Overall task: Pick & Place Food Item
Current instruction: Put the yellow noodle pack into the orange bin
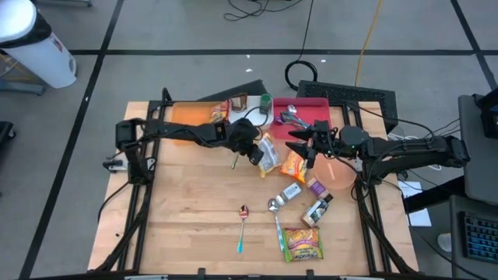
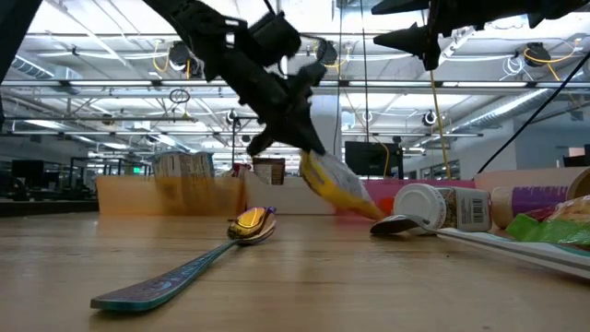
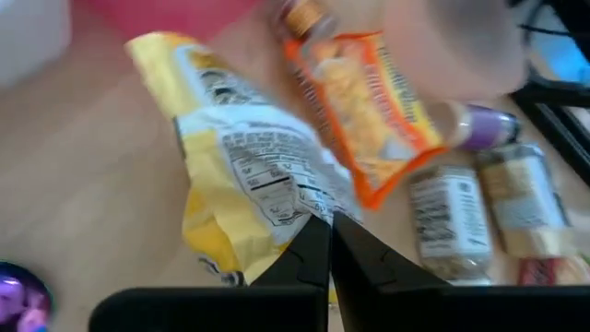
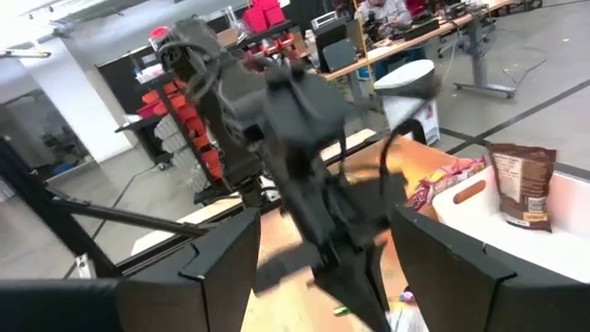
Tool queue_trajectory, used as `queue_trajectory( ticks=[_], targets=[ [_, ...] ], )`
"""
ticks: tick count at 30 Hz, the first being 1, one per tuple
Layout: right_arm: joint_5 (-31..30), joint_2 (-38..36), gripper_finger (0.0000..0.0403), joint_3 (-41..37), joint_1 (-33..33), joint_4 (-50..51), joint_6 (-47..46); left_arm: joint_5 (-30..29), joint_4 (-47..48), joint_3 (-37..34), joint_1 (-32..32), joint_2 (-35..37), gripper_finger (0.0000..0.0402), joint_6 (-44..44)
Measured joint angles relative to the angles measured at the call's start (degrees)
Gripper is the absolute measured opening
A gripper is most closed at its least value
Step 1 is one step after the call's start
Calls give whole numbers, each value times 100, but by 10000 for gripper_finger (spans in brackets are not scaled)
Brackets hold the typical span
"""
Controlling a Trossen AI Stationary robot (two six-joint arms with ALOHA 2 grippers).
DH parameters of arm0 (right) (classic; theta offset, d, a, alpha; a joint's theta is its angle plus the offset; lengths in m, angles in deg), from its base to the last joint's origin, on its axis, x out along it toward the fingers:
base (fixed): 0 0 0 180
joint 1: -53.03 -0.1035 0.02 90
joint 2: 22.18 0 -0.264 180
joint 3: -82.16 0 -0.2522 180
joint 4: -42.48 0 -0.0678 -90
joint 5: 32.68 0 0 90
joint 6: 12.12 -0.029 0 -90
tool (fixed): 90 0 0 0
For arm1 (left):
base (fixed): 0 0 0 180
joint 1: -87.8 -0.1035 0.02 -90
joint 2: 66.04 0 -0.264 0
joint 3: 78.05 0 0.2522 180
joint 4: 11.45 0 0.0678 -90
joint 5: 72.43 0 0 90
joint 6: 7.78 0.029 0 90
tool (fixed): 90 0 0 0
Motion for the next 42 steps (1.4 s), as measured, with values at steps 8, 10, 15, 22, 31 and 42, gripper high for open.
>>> queue_trajectory(
  ticks=[8,10,15,22,31,42],
  targets=[
    [709,0,238,2,2,128,-66,-74,1026,449,210,754,4,1088],
    [853,2,238,2,19,201,-154,-118,1499,771,305,772,3,1370],
    [1541,117,238,7,211,301,-481,-443,2395,1658,644,739,3,2065],
    [2020,494,243,175,396,255,-637,-836,3192,2499,1057,735,2,2711],
    [2756,897,284,723,894,329,-461,-1436,4190,2691,1501,724,2,2926],
    [3244,1828,289,767,1001,74,-406,-1764,4180,2691,1851,726,1,3069]
  ],
)
